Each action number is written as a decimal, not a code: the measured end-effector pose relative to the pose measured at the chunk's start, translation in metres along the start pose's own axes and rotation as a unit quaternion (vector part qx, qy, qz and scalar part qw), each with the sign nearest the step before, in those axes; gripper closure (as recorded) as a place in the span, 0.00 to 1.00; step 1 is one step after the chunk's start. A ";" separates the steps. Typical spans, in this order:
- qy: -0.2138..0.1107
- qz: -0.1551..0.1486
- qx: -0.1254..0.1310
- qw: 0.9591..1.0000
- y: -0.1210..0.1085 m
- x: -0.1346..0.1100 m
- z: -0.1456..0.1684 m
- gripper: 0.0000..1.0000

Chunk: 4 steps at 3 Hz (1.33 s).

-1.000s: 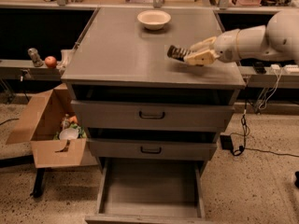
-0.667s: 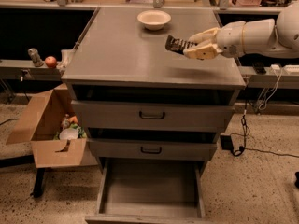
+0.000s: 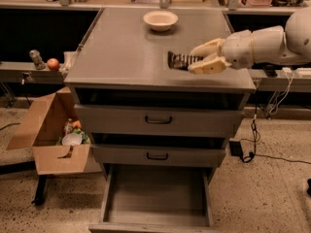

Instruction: Place rxbar chocolate into bottom drawer

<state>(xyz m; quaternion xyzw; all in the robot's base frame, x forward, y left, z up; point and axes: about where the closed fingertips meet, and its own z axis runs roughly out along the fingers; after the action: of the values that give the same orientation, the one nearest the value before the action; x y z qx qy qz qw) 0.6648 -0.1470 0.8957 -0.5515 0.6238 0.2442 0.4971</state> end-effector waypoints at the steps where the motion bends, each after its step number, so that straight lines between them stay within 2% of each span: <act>1: -0.007 -0.052 -0.099 0.994 0.061 0.004 0.008 1.00; 2: -0.010 -0.050 -0.157 0.986 0.113 0.029 0.010 1.00; 3: -0.010 -0.050 -0.158 0.986 0.113 0.029 0.011 1.00; 4: -0.002 -0.036 -0.161 0.986 0.119 0.037 0.016 1.00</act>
Offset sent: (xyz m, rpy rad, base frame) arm -0.1473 0.0207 -0.0944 -0.0544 0.1013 0.4152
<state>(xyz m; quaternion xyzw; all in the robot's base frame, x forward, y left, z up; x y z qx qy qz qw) 0.5635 -0.1173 0.8272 -0.6460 0.5549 0.3247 0.4114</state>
